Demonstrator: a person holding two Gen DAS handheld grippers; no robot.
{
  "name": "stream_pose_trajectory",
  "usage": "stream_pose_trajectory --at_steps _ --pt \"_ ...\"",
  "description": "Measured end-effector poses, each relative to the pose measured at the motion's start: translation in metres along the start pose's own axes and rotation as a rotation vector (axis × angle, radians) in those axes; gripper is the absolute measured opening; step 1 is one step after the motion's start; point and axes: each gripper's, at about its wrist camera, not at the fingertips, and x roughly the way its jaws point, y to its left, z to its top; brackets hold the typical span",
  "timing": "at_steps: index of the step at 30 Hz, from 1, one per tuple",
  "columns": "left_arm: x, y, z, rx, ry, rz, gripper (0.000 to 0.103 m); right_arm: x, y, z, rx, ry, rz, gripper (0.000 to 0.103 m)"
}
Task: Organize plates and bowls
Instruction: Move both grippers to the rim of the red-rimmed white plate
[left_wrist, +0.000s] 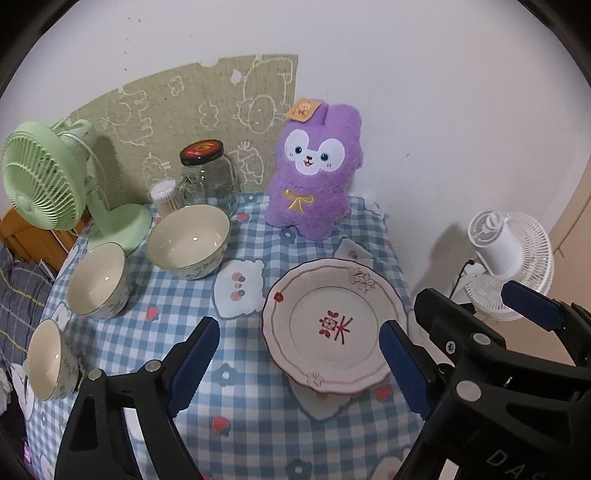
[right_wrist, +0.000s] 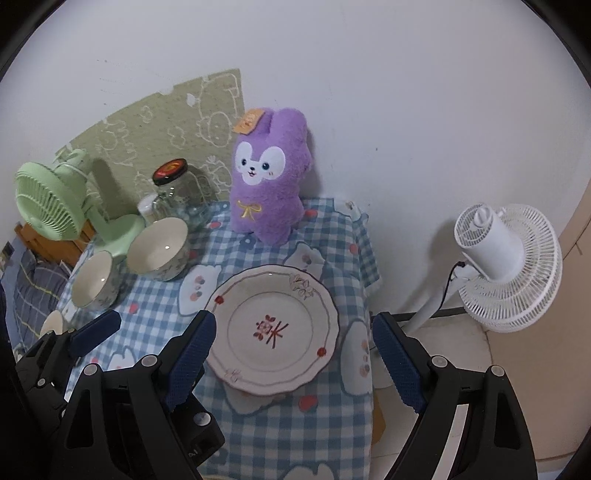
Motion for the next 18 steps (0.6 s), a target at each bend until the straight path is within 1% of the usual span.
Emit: stream_pose_trajectory --at_steps 9,12,14,15,16,17,18 --pt "0.048 -0.001 0.002 -0.012 0.029 0.032 0.083 0.050 -0.009 0.005 0.001 0.029 0.013 0.088" --pt "0.061 0.000 0.002 -0.018 0.040 0.046 0.080 0.064 -0.011 0.004 0.000 0.042 0.014 0.084" --pt "0.072 0.001 0.001 -0.029 0.061 0.044 0.077 0.073 -0.014 0.005 0.007 0.042 0.014 0.081" --pt "0.076 0.001 0.001 -0.033 0.070 0.047 0.077 0.076 -0.015 0.004 0.010 0.031 0.014 0.076" --pt "0.080 0.001 0.000 -0.036 0.077 0.062 0.077 0.079 -0.016 0.004 0.012 0.027 0.011 0.073" --pt "0.084 0.000 0.000 -0.033 0.084 0.090 0.076 0.083 -0.017 0.004 0.012 0.029 0.005 0.073" --pt "0.087 -0.001 0.000 -0.031 0.086 0.093 0.075 0.086 -0.017 0.004 0.013 0.036 0.005 0.073"
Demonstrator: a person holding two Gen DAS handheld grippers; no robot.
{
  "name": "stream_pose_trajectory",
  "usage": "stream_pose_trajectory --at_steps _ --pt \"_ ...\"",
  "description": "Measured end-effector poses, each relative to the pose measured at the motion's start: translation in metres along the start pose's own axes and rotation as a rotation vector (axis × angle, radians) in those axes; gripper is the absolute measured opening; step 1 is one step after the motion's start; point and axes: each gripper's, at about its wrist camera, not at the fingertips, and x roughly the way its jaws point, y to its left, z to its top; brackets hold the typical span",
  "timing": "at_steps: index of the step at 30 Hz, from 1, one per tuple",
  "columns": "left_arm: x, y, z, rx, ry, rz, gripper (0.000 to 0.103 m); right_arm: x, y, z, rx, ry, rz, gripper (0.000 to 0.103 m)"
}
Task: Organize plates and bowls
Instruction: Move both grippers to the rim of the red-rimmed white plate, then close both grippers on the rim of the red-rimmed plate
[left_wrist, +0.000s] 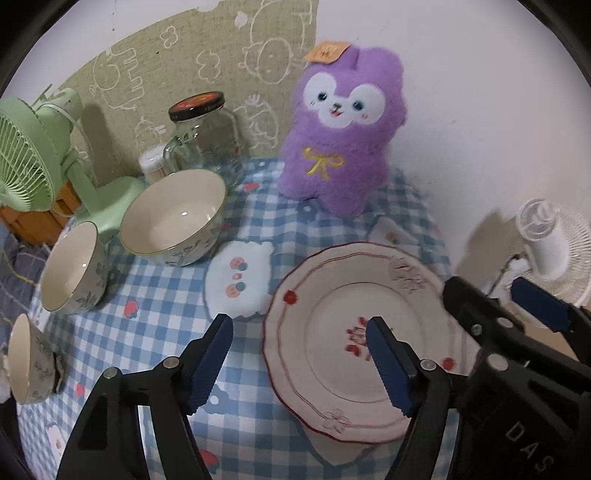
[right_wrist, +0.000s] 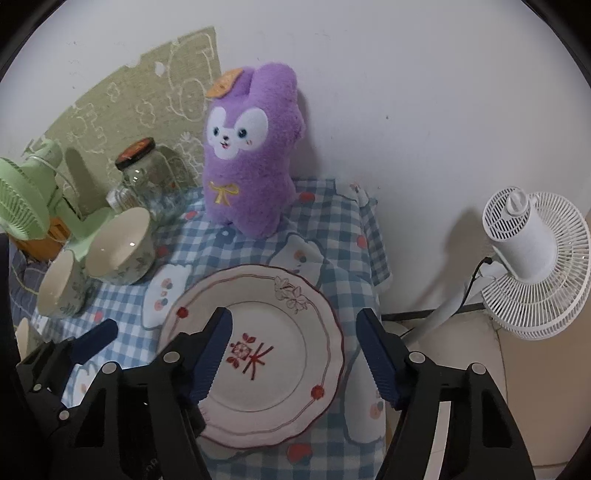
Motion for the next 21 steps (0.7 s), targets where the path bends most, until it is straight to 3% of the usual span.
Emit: stream_pose_trajectory --at_steps 12,21 --pt "0.044 0.001 -0.007 -0.008 0.077 -0.023 0.063 0.042 -0.006 -0.006 -0.002 0.052 0.002 0.070" --pt "0.062 0.005 -0.012 -0.018 0.125 -0.024 0.053 0.064 -0.014 -0.015 -0.003 0.096 -0.017 0.058"
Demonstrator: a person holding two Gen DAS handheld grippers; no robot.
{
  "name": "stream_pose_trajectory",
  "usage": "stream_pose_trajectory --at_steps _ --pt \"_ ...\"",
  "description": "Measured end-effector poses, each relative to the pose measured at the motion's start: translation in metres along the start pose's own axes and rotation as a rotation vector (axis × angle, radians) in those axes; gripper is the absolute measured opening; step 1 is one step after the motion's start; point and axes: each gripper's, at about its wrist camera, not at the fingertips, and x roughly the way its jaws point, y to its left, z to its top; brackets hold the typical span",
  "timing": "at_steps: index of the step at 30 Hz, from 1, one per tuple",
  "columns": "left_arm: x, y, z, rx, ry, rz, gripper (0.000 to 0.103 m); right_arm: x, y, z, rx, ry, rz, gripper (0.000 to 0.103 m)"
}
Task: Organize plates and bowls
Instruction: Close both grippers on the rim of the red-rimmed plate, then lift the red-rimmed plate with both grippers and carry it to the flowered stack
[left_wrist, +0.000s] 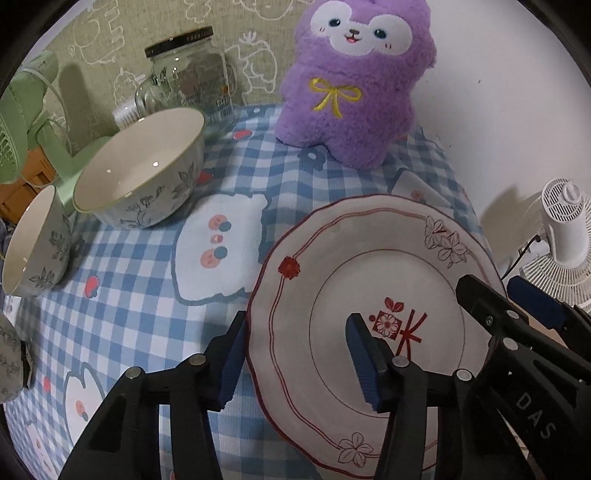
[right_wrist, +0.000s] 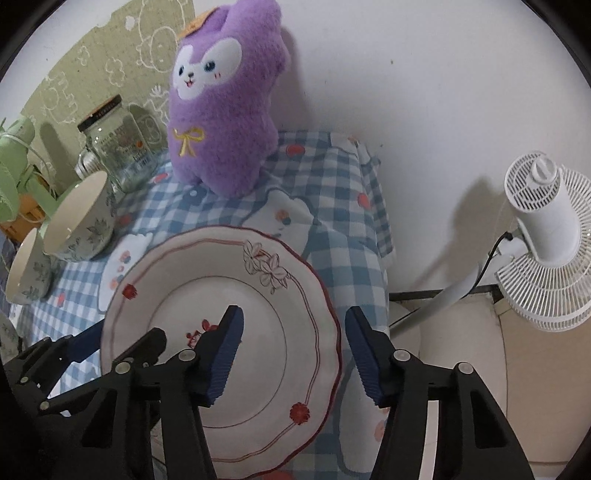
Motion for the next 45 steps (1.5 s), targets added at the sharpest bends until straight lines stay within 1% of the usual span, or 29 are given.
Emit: stream_pose_trajectory --at_steps 1,6,9,15,21,22,25,28,32,36,45 --pt "0.002 0.000 -0.001 0.002 0.004 0.002 0.053 0.003 0.000 -0.001 -0.002 0.007 0.002 0.056" --pt "0.005 -0.001 -0.001 0.007 0.003 0.007 0.051 0.010 0.002 -0.002 -0.016 0.018 -0.013 0.053" --pt "0.005 0.000 -0.001 0.008 -0.003 0.002 0.052 0.015 0.003 -0.003 -0.028 0.027 -0.034 0.049" --pt "0.006 0.000 0.000 0.012 0.010 -0.002 0.052 0.024 0.004 -0.004 -0.040 0.047 -0.057 0.048" --pt "0.006 0.002 0.001 0.007 0.009 -0.001 0.052 0.024 0.006 -0.002 -0.043 0.055 -0.072 0.047" --pt "0.006 0.003 0.001 0.004 0.012 -0.002 0.052 0.023 0.007 -0.002 -0.045 0.056 -0.077 0.044" --pt "0.005 0.009 0.001 -0.020 0.012 0.011 0.045 0.019 0.005 -0.003 -0.041 0.055 -0.072 0.039" --pt "0.002 0.010 -0.001 -0.025 0.015 0.015 0.044 0.014 0.007 -0.007 -0.041 0.054 -0.072 0.038" --pt "-0.004 0.015 -0.007 -0.022 0.019 0.013 0.038 0.006 0.010 -0.011 -0.035 0.047 -0.070 0.037" --pt "-0.010 0.020 -0.014 -0.036 0.031 0.004 0.038 -0.002 0.016 -0.016 -0.040 0.049 -0.071 0.037" --pt "-0.029 0.035 -0.035 -0.010 0.047 0.006 0.038 -0.021 0.034 -0.037 -0.034 0.068 -0.073 0.037"
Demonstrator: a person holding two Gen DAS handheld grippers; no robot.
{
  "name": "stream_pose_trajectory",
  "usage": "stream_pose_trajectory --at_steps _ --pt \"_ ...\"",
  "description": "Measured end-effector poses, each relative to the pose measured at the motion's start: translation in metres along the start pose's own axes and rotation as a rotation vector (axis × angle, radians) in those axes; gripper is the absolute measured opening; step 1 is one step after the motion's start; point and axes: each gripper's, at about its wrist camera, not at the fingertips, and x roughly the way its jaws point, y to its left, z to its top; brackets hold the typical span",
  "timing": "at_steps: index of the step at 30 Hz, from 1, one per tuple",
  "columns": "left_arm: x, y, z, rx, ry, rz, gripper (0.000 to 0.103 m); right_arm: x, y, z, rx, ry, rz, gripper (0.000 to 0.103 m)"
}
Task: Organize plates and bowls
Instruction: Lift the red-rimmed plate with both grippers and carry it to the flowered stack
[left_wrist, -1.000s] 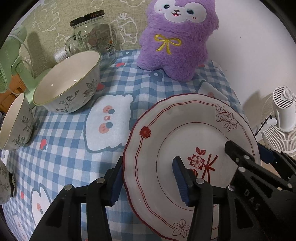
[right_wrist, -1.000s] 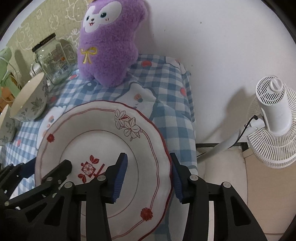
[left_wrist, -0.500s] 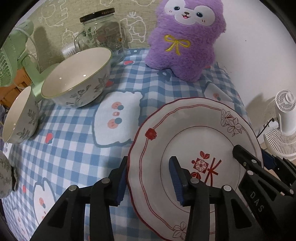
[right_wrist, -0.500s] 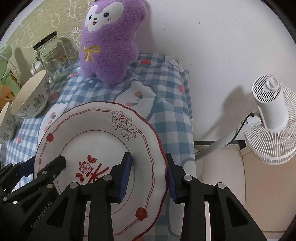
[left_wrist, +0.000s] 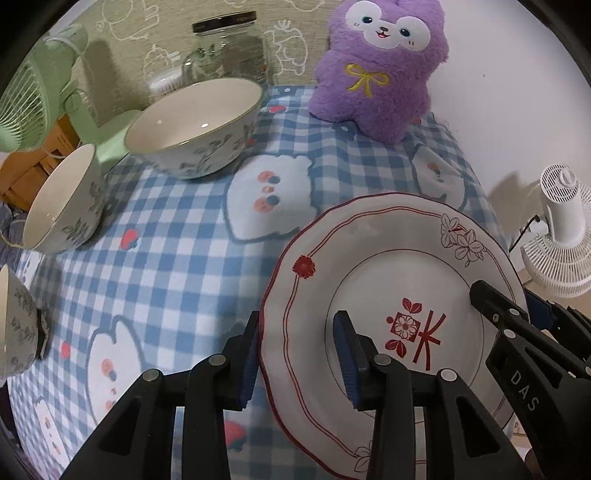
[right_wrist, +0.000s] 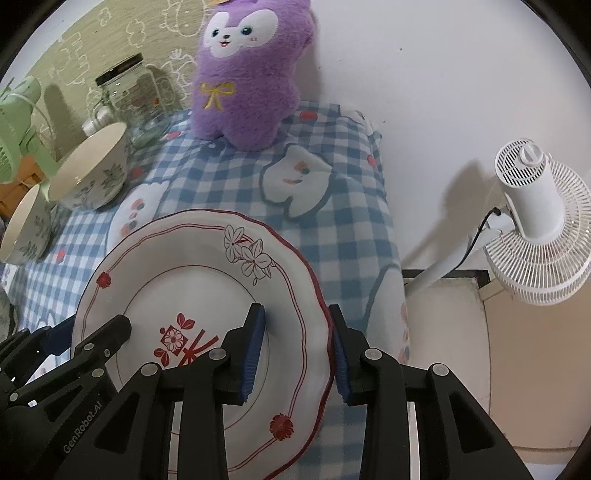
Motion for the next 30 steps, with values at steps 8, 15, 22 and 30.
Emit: stream_pose_trajectory --at_steps 8,15,22,30 --pt "-0.024 0.015 -0.016 0.031 -0.015 -0.007 0.038 -0.023 0.012 -0.015 0.016 -0.009 -0.009 0.037" --pt "-0.049 0.024 -0.031 0.058 -0.043 -0.030 0.038 -0.054 0.019 -0.031 0.041 -0.032 -0.034 0.037" --pt "-0.073 0.032 -0.045 0.091 -0.070 -0.056 0.038 -0.084 0.028 -0.046 0.071 -0.058 -0.059 0.037" --pt "-0.101 0.043 -0.062 0.104 -0.095 -0.081 0.038 -0.121 0.040 -0.067 0.084 -0.102 -0.079 0.037"
